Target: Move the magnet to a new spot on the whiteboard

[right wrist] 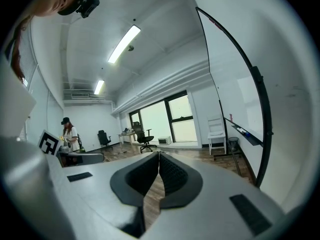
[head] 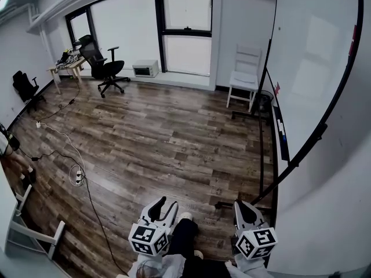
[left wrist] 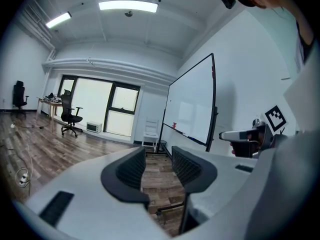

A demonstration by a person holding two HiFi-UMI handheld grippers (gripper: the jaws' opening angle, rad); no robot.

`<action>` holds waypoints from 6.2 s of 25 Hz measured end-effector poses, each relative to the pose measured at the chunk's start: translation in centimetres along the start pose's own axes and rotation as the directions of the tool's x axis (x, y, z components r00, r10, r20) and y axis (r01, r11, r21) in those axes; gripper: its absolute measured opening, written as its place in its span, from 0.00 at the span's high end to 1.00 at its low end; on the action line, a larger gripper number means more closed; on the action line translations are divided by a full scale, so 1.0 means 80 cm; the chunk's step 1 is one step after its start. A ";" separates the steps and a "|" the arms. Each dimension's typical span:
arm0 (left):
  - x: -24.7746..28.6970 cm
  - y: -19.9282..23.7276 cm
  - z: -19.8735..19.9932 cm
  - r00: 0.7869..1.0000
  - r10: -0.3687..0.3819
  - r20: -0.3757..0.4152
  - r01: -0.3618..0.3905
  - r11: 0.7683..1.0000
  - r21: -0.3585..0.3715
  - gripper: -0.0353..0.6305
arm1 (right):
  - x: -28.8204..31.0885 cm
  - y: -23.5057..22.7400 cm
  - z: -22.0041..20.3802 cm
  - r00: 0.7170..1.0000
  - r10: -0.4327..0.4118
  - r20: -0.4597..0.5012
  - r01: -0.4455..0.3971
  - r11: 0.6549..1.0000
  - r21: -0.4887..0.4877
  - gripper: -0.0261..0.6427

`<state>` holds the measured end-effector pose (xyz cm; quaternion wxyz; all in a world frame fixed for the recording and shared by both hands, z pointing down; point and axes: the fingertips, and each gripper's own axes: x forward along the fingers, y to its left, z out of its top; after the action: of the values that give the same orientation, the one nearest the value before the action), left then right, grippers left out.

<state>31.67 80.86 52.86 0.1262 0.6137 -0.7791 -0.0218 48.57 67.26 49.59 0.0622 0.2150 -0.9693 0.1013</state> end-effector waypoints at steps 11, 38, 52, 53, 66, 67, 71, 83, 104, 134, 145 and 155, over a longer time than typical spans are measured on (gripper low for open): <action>0.076 0.023 0.021 0.999 -0.046 0.014 0.046 0.999 -0.003 0.71 | 0.054 -0.034 0.018 0.999 -0.038 0.010 0.038 0.999 -0.006 0.92; 0.341 0.163 0.126 0.992 -0.128 -0.009 0.128 0.992 -0.004 0.71 | 0.327 -0.124 0.107 0.995 -0.102 -0.004 0.102 0.995 0.023 0.92; 0.427 0.243 0.146 0.985 -0.171 -0.019 0.171 0.985 0.020 0.71 | 0.437 -0.143 0.113 0.989 -0.148 0.016 0.147 0.988 0.040 0.92; 0.429 0.245 0.146 0.985 -0.170 -0.021 0.171 0.985 0.018 0.71 | 0.440 -0.144 0.113 0.989 -0.150 0.012 0.149 0.988 0.039 0.92; 0.461 0.256 0.136 0.983 -0.173 -0.068 0.174 0.985 0.004 0.71 | 0.458 -0.182 0.109 0.980 -0.200 -0.014 0.200 0.978 0.061 0.92; 0.466 0.257 0.137 0.982 -0.175 -0.069 0.176 0.984 0.004 0.71 | 0.463 -0.185 0.111 0.980 -0.201 -0.013 0.201 0.978 0.062 0.92; 0.491 0.263 0.141 0.982 -0.174 -0.068 0.175 0.984 0.008 0.71 | 0.486 -0.200 0.116 0.981 -0.196 -0.010 0.196 0.979 0.060 0.92; 0.620 0.283 0.171 0.984 -0.172 -0.056 0.172 0.985 0.003 0.71 | 0.581 -0.287 0.149 0.981 -0.193 -0.012 0.194 0.980 0.050 0.92; 0.858 0.311 0.205 0.980 -0.178 -0.088 0.175 0.983 -0.049 0.71 | 0.744 -0.461 0.211 0.978 -0.205 -0.050 0.206 0.978 0.025 0.92; 1.002 0.295 0.218 0.982 -0.173 -0.073 0.171 0.984 -0.041 0.71 | 0.826 -0.570 0.216 0.984 -0.164 -0.064 0.168 0.984 0.065 0.92; 1.085 0.315 0.251 0.976 -0.207 -0.063 0.206 0.978 -0.021 0.71 | 0.892 -0.612 0.245 0.981 -0.189 -0.046 0.192 0.980 0.060 0.92; 1.179 0.353 0.282 0.967 -0.244 -0.075 0.243 0.970 -0.021 0.71 | 0.978 -0.647 0.272 0.975 -0.214 -0.056 0.217 0.974 0.059 0.92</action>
<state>-20.52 -5.61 52.35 0.1559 0.7044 -0.6922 -0.0182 -1.29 -15.10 50.10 0.0897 0.3182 -0.9347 0.1304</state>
